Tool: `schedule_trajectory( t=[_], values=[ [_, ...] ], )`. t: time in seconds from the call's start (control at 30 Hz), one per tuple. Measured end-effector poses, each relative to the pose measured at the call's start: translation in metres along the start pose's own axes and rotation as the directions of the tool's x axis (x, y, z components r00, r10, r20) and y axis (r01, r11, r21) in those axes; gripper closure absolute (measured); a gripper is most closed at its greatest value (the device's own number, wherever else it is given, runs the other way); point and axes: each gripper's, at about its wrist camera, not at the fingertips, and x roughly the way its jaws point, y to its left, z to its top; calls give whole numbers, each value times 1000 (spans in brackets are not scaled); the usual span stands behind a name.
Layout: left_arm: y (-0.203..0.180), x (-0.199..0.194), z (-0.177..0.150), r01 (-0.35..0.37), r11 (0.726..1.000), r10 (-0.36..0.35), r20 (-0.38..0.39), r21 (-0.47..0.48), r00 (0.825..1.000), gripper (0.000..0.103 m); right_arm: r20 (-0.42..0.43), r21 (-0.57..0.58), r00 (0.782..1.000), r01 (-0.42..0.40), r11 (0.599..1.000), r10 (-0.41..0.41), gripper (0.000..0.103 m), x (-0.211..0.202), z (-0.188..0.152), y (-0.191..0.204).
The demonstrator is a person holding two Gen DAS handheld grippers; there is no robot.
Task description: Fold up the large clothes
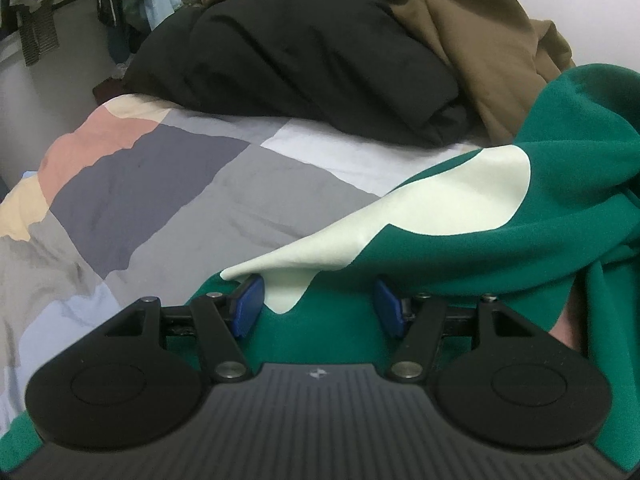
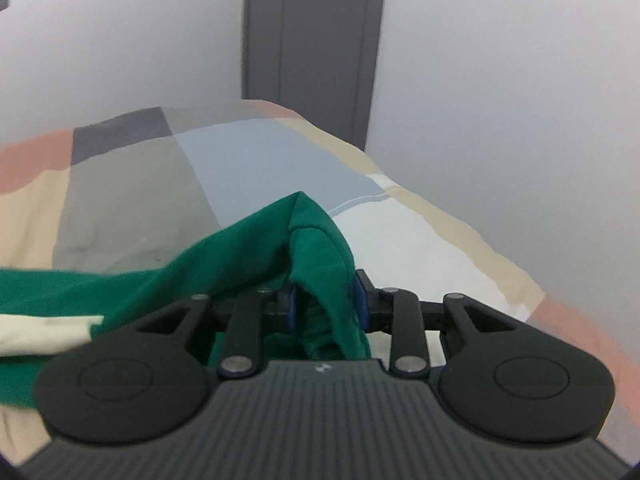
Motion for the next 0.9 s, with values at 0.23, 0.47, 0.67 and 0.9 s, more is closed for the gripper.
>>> schedule_trajectory(
  t=[0.23, 0.47, 0.67, 0.9],
  values=[
    [4, -25, -8, 32, 999, -33, -7, -37, 999, 36, 48, 61, 993, -107, 992, 104, 41, -50, 14, -3],
    [7, -84, -27, 125, 990, -125, -5, -63, 992, 30, 54, 28, 957, -285, 958, 283, 39, -156, 13, 24],
    [14, -139, -49, 302, 937, -302, 29, -176, 953, 29, -14, 55, 883, -467, 882, 469, 39, -242, -19, 51],
    [-13, -152, -82, 459, 867, -478, -65, -195, 876, 27, -296, 47, 749, -609, 792, 593, 39, -269, -87, 88]
  ],
)
